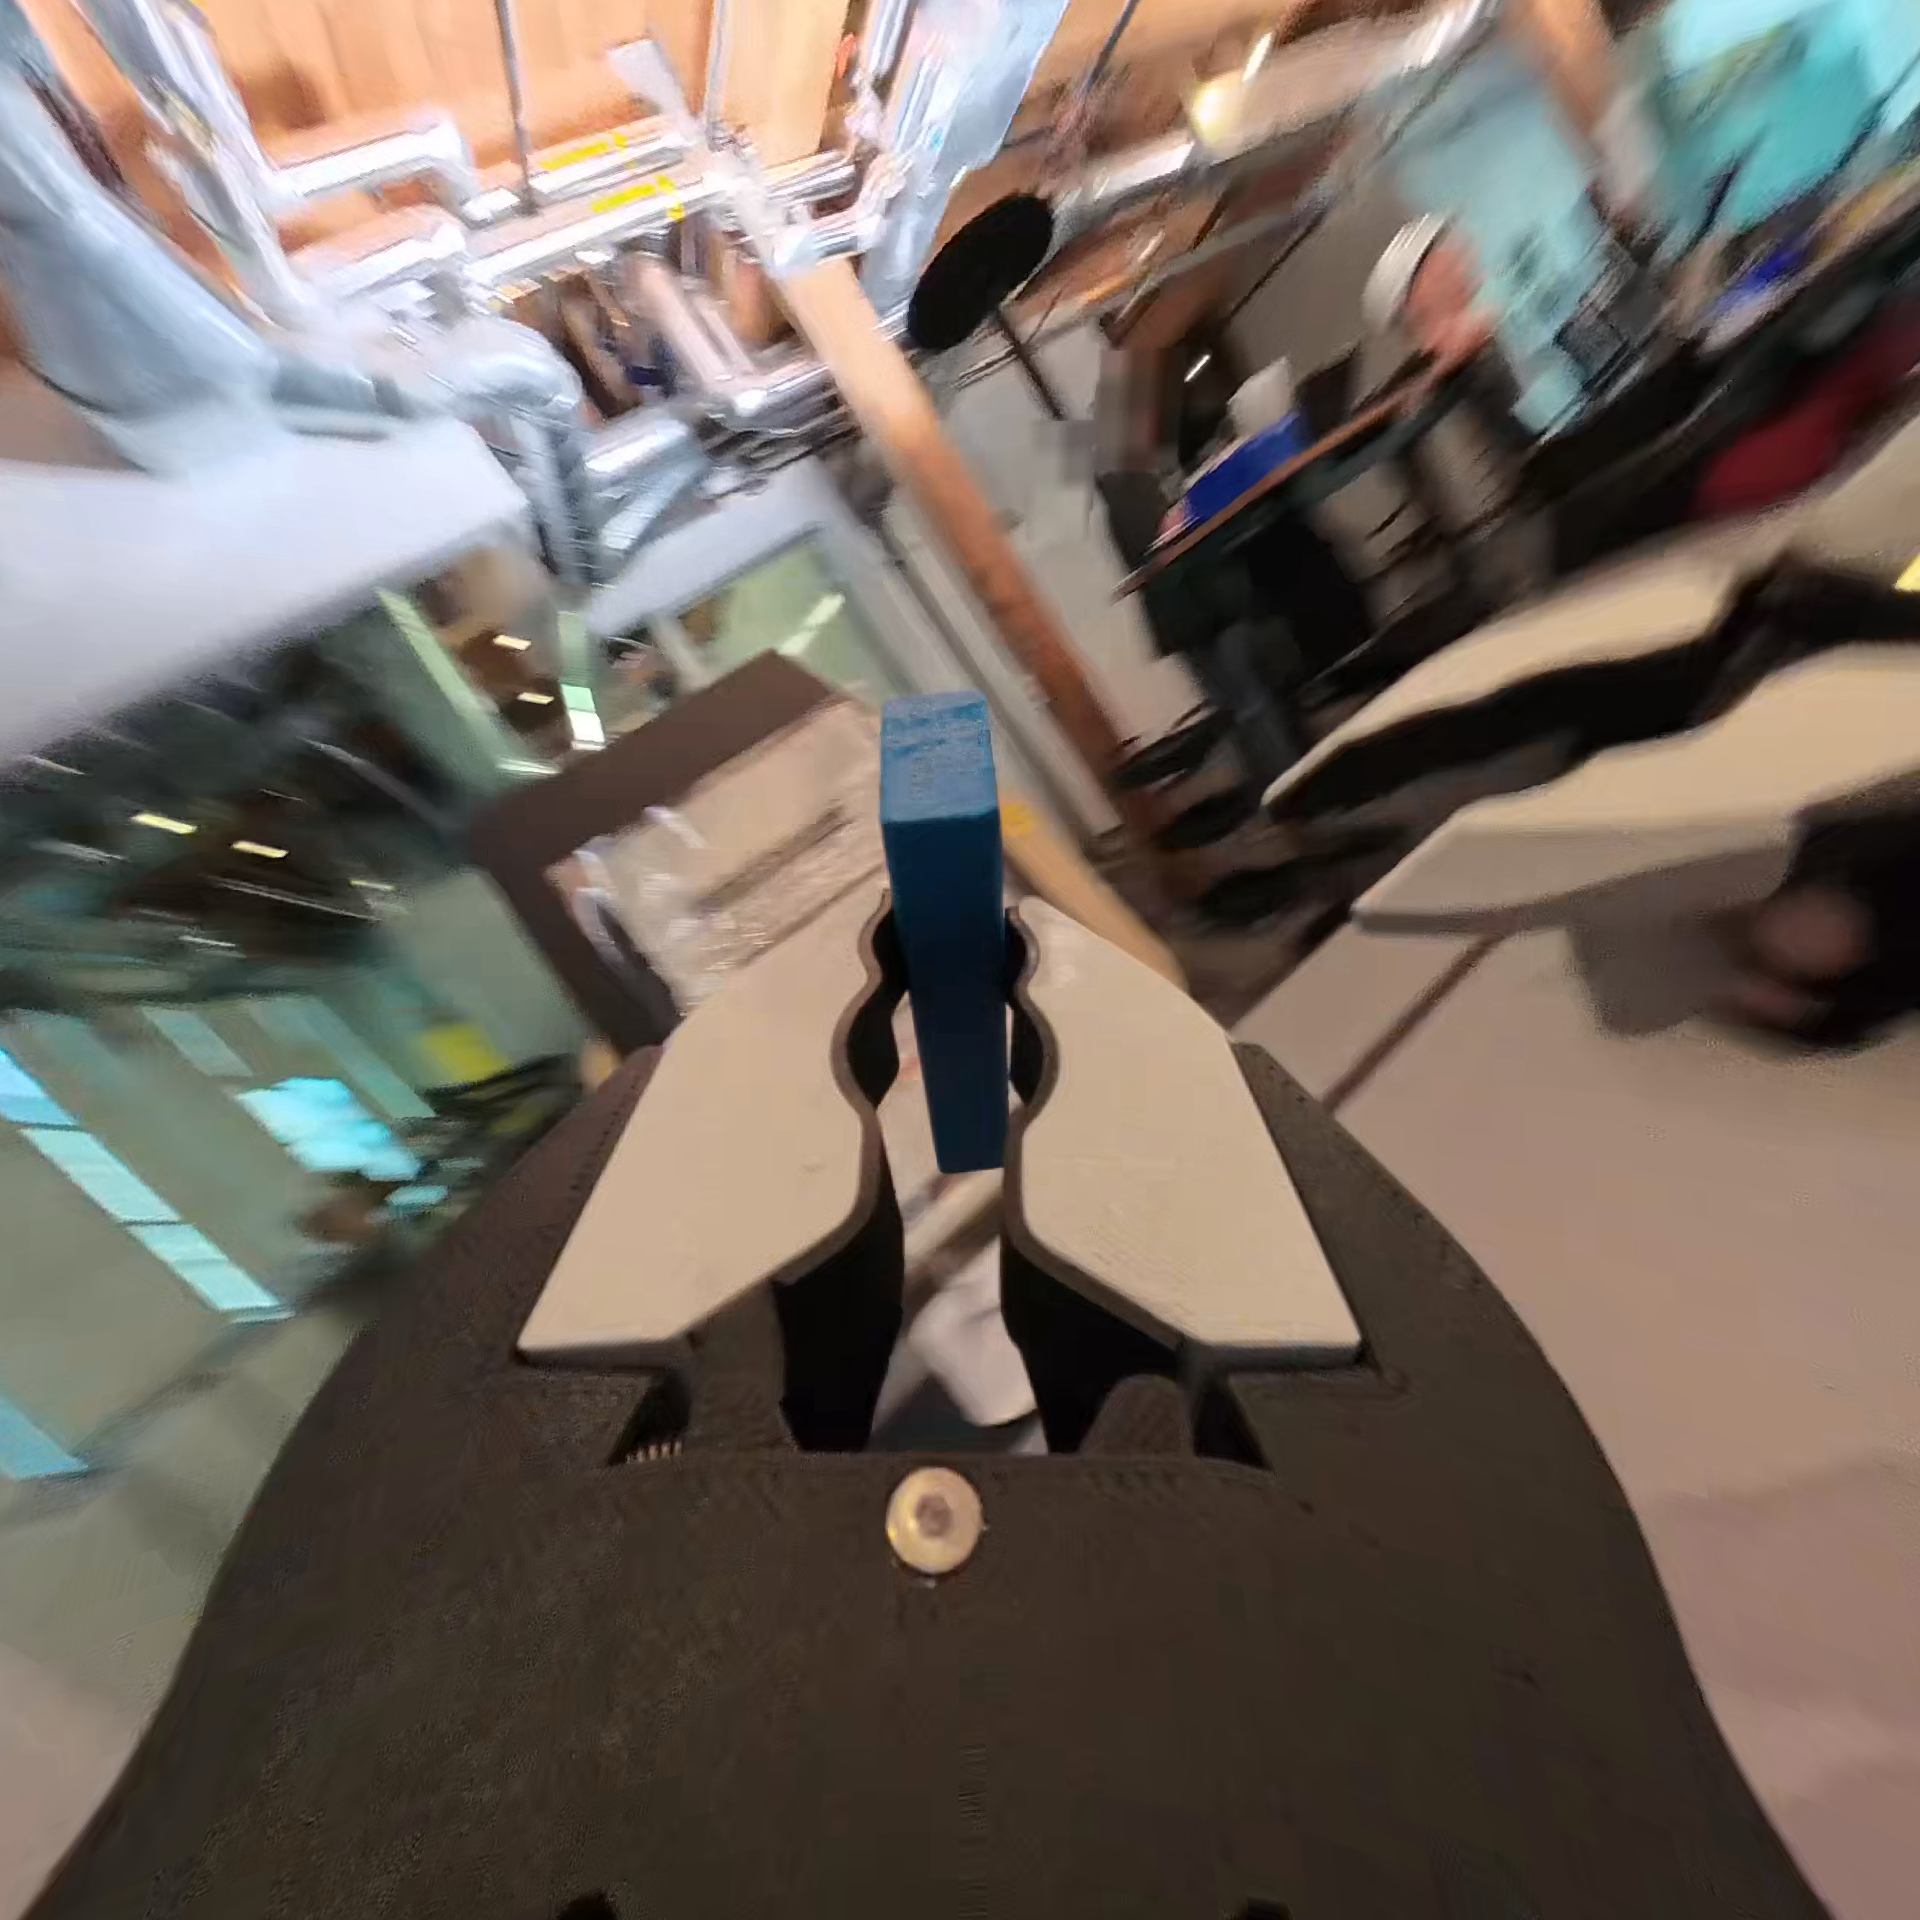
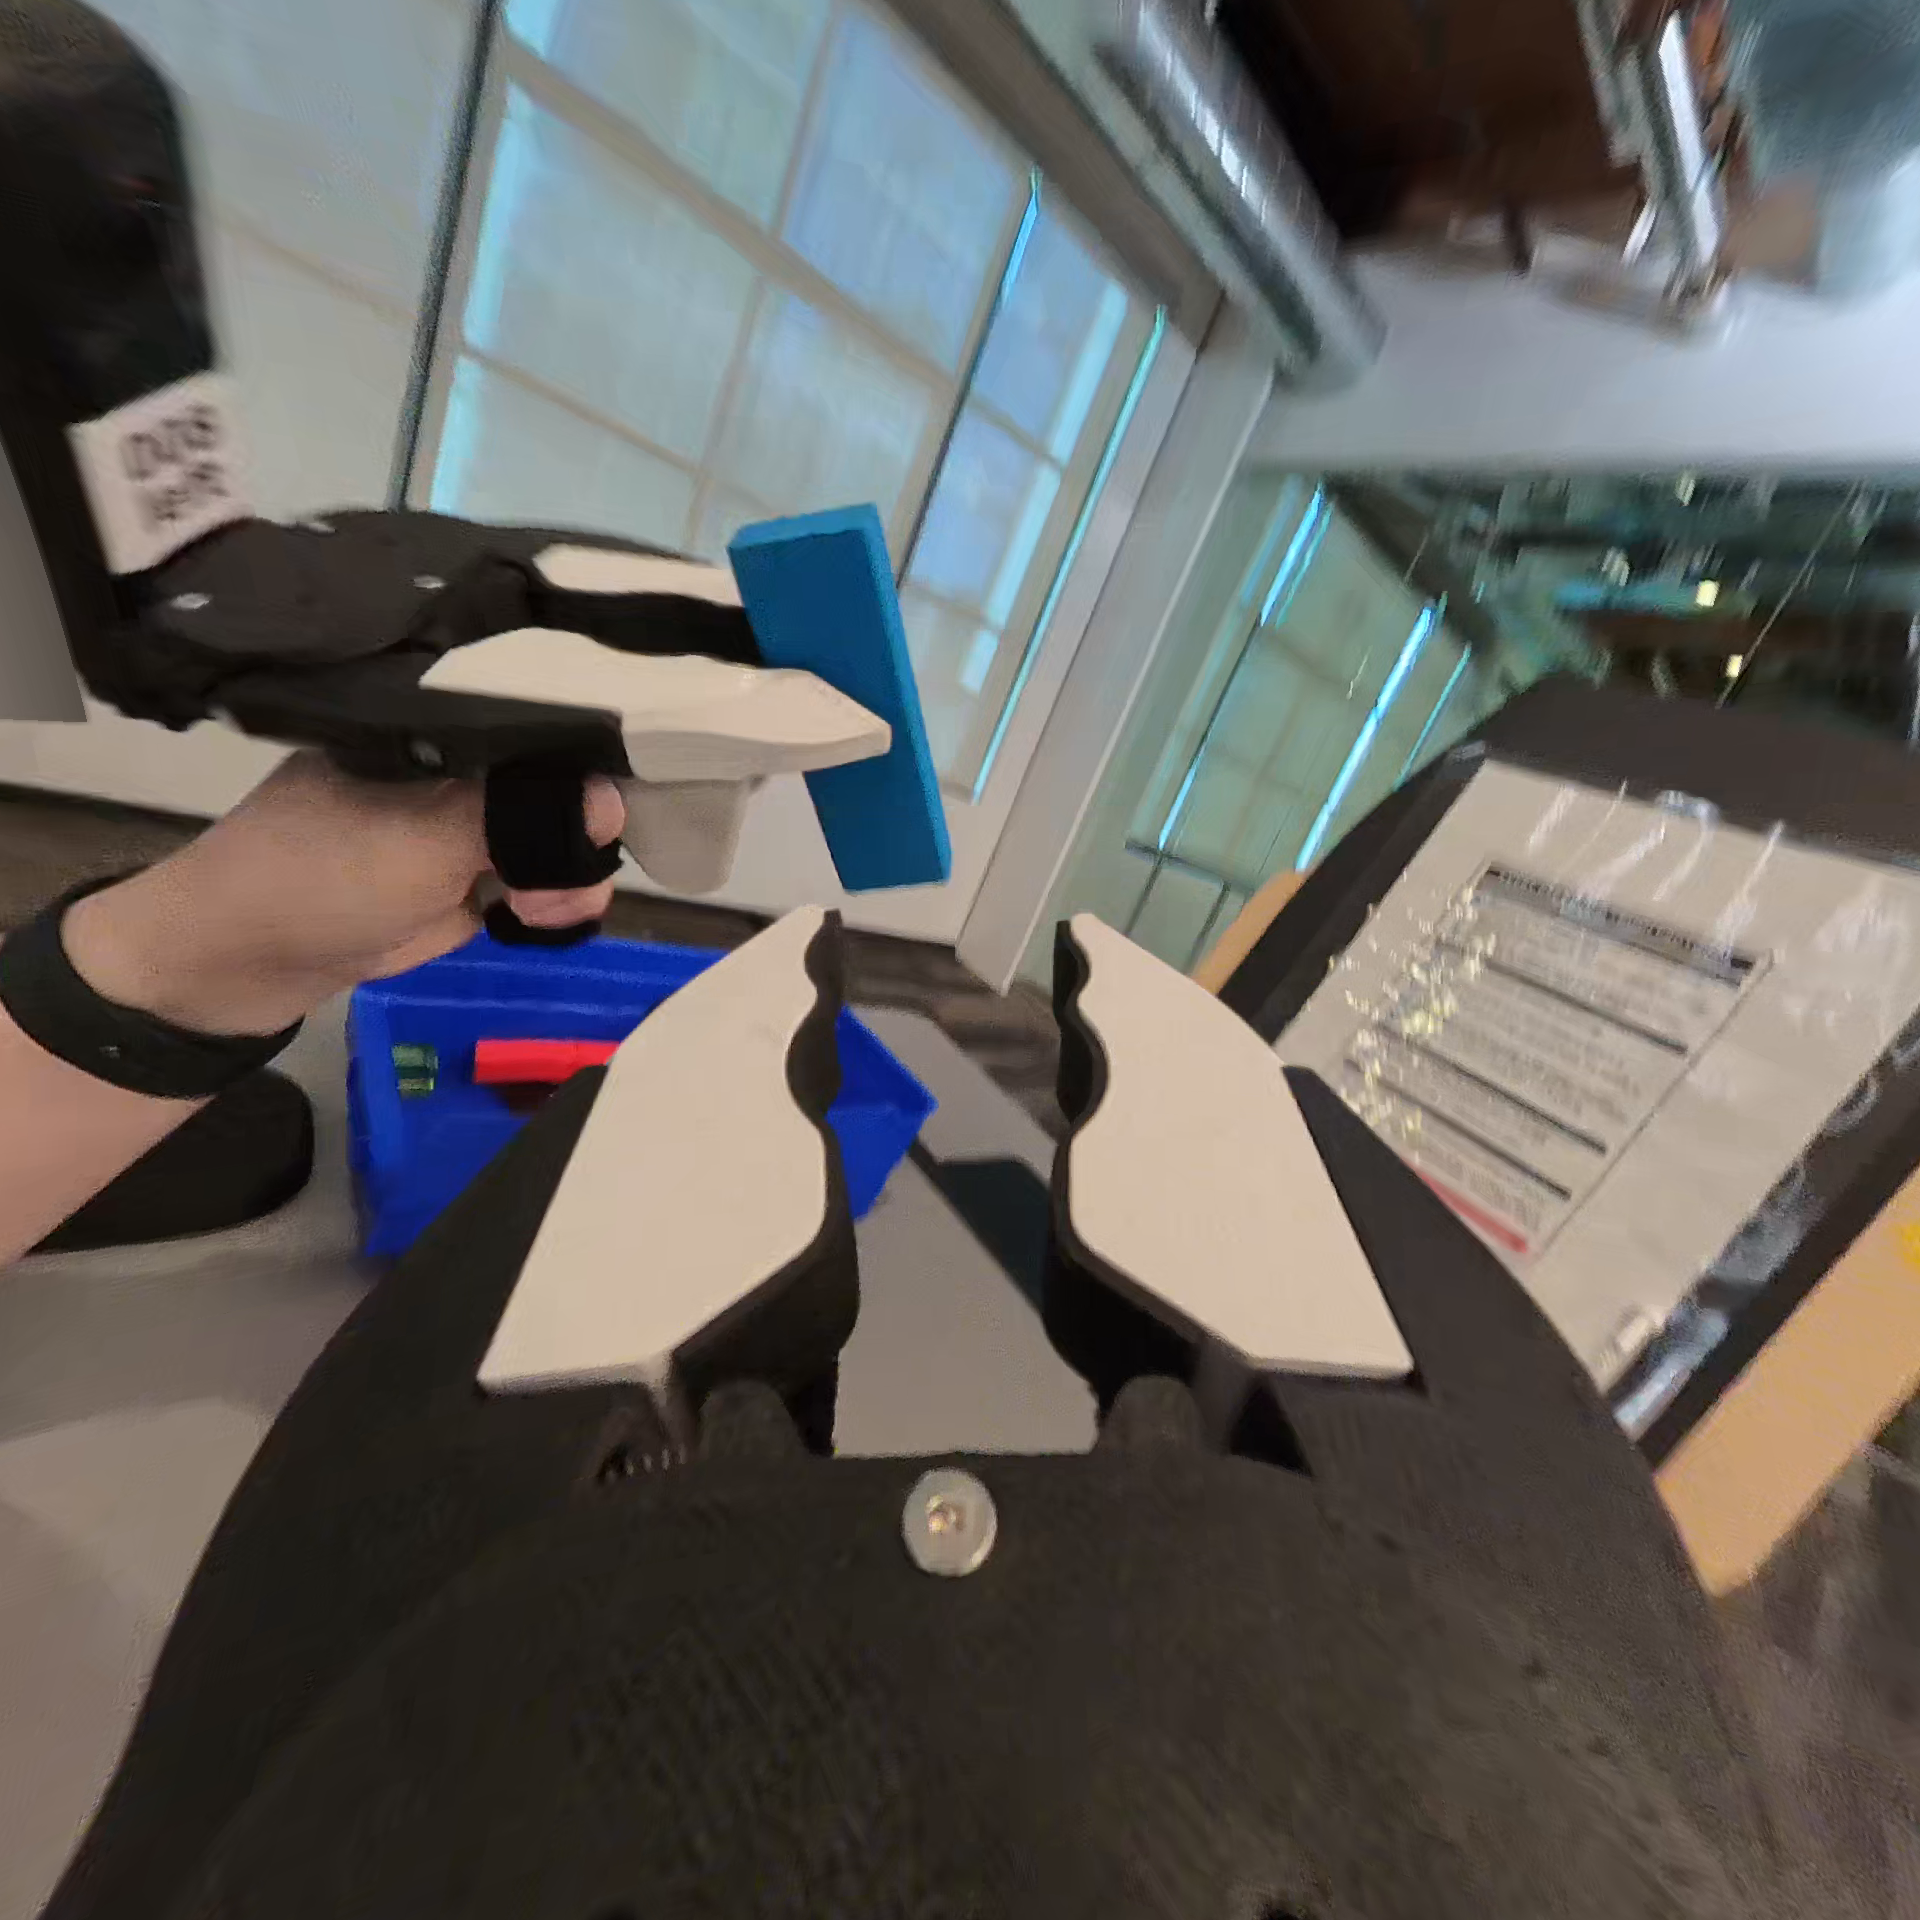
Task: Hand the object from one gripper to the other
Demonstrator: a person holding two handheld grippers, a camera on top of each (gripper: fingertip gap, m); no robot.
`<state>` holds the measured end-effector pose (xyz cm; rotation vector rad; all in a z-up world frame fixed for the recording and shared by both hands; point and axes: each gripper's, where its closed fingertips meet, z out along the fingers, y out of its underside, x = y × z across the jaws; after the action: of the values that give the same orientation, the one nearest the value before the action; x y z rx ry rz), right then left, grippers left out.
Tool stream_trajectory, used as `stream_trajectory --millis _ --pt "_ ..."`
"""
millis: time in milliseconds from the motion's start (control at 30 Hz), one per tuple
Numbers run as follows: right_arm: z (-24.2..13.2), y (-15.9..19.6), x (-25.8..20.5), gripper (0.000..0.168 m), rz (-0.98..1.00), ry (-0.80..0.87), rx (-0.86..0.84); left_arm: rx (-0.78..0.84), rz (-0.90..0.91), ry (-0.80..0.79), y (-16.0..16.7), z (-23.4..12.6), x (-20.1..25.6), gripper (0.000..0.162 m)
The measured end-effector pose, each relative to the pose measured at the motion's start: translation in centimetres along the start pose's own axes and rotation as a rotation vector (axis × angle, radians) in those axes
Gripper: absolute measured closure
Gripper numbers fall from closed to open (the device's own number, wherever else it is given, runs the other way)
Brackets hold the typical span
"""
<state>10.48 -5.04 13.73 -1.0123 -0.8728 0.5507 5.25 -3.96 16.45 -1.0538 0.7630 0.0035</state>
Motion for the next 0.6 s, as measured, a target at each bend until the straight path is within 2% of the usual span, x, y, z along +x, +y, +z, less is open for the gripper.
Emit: stream_trajectory --millis 100,200,333,433,600 --pt "0.0 1.6 -0.1 0.124 -0.059 0.014 -0.225 -0.109 0.378 -0.116 1.7 0.7 0.5 0.145" --pt "0.0 1.1 -1.3 0.12 -0.026 -0.004 -0.258 -0.153 0.582 -0.124 2.9 1.7 2.4 0.145" --pt "-0.1 1.3 -0.9 0.123 -0.017 0.081 -0.32 -0.117 0.724 -0.115 2.8 2.2 4.7 0.146" --pt "-0.2 1.7 -0.4 0.127 -0.06 0.102 -0.34 -0.074 0.737 -0.085 2.1 2.1 5.9 0.146" --pt "-0.7 0.5 -2.5 0.13 0.118 -0.124 -0.283 0.055 0.753 -0.095 0.4 1.1 6.2 0.146"
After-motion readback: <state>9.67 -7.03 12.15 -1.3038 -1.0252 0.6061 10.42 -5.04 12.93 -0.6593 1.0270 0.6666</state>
